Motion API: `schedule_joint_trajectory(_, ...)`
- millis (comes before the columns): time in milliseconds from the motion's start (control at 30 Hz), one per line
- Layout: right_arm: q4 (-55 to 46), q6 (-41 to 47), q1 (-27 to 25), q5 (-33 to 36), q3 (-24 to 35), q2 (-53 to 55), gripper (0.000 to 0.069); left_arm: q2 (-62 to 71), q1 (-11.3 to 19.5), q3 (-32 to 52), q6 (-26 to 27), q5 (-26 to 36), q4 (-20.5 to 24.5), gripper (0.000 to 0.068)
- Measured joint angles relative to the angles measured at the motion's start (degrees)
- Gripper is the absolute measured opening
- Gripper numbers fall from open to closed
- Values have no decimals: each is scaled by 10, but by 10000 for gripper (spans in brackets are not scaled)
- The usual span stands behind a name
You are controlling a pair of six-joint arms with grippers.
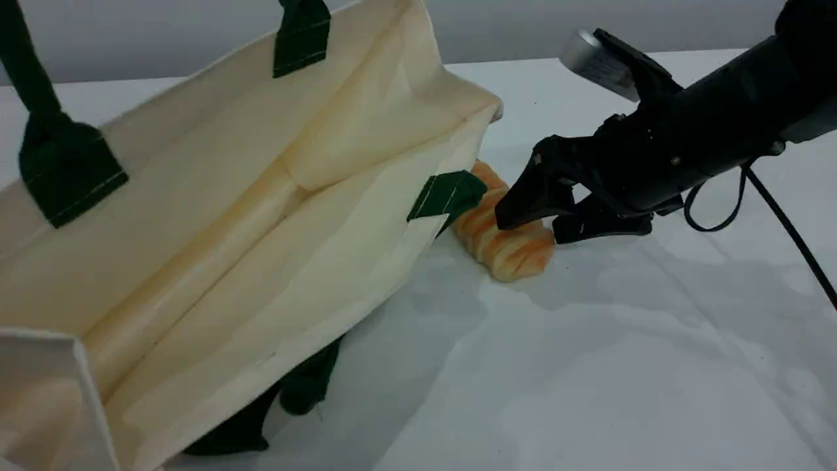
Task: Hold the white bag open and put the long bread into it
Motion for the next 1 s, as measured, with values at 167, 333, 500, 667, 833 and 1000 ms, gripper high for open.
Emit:
schedule_joint_trajectory(167,0,0,0,-11,-9,19,558,0,0,0,0,0,0,83)
schedule_joint_trajectory(333,5,-1,0,28,-21,52,554,0,0,0,0,0,0,83)
schedule_joint_trajectory(500,4,-1,0,24,-21,54,532,0,0,0,0,1,0,83)
schedule_joint_trajectory(667,2,0,0,12,-21,56,368,0,0,0,1,2,0,83)
schedule_joint_trajectory(833,-1,0,0,19,-20,58,90,0,0,0,0,2,-1,83)
schedule_joint_trajectory(1000,-7,0,-14,-10,-20,28,72,0,0,0,0,3,0,83)
